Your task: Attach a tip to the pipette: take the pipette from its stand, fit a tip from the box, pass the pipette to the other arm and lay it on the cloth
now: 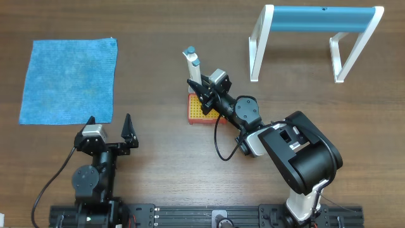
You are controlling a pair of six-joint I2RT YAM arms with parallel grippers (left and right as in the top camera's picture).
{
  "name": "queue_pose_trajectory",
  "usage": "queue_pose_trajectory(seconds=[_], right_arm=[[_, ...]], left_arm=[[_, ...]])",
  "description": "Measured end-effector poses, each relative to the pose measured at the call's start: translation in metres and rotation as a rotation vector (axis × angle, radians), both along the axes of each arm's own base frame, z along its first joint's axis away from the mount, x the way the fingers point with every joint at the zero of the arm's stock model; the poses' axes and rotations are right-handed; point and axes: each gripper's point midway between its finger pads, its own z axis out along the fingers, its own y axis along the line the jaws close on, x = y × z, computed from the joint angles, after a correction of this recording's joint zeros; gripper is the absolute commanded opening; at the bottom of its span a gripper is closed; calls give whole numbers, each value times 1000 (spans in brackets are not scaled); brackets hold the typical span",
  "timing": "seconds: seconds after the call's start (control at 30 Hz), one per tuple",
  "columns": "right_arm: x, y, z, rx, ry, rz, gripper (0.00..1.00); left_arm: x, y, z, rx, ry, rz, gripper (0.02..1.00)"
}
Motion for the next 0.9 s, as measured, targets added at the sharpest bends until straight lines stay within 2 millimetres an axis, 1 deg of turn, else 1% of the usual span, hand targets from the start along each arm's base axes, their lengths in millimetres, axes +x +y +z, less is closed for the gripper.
queue_pose_trajectory(seconds=[0.73, 0.9], right_arm=[[-8, 7, 1, -60, -74, 48, 80], [-11, 6, 4, -63, -86, 53, 80]], left_arm=[[0, 0, 0, 0, 0, 0, 996], [0, 0, 0, 0, 0, 0, 996]])
